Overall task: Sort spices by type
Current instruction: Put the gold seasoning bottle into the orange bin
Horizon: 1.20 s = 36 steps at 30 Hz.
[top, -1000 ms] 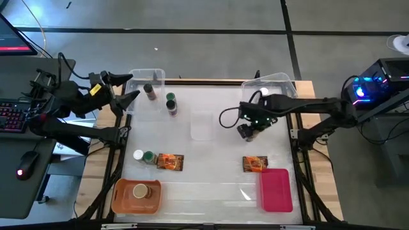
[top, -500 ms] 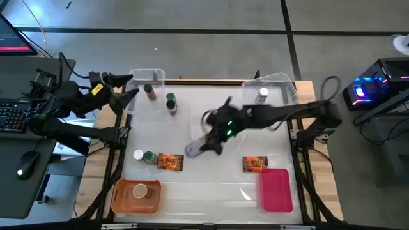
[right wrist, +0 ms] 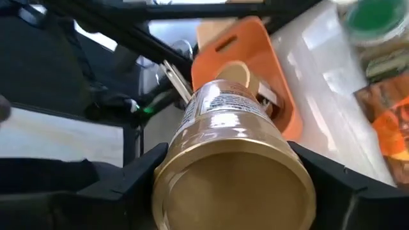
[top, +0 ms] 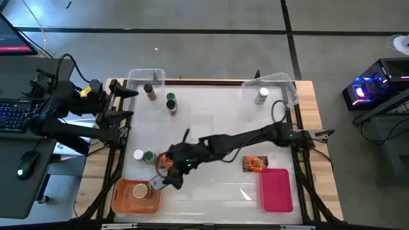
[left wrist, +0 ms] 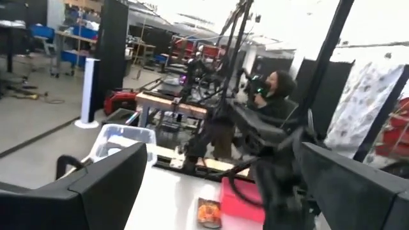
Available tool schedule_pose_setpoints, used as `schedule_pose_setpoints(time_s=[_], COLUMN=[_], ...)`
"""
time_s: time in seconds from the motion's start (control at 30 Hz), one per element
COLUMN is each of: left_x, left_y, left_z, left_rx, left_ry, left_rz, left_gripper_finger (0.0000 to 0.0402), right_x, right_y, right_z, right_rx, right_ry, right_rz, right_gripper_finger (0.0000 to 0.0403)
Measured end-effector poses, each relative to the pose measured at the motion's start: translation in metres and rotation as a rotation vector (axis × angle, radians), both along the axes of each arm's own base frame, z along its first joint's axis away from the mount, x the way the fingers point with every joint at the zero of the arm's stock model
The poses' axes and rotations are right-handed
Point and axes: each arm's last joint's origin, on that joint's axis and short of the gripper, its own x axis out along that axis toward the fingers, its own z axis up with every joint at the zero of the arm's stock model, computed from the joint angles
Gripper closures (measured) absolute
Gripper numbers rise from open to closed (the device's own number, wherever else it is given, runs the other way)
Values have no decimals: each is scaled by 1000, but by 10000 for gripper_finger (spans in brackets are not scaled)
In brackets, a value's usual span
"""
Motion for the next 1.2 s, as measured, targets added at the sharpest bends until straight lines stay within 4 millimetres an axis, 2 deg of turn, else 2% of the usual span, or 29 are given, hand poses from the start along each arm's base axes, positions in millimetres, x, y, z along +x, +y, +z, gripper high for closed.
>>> schedule_pose_setpoints(time_s=[0.1,0.23,0.37,0.53,0.63,0.77,0.87,1.07,1.2], left_x=[-3,-4,-4,4,10,25,36,58,64], left_y=[-1,-4,-6,-6,-8,-12,-17,-34,-48], left_z=[2,3,2,1,0,-3,-6,-16,-37], left_rx=[-36,-135,-216,-298,-323,-326,-324,-276,-318], left_ry=[-31,-36,-22,5,30,82,129,241,470], left_rz=[-33,-128,-209,-222,-244,-283,-315,-407,-449], left_gripper_finger=[7,7,7,7,7,7,7,7,7], right_x=[11,14,14,13,10,-6,-27,-82,-107], right_y=[7,9,8,7,3,-13,-29,-53,-59], right_z=[-20,-40,-41,-38,-24,8,30,78,94], right_rx=[24,48,10,-52,-115,-212,-266,-445,-486], right_ry=[14,29,12,-18,-30,19,51,164,227], right_rz=[12,7,23,3,-8,-29,-66,-216,-303], right_gripper_finger=[130,130,130,130,130,130,130,130,130])
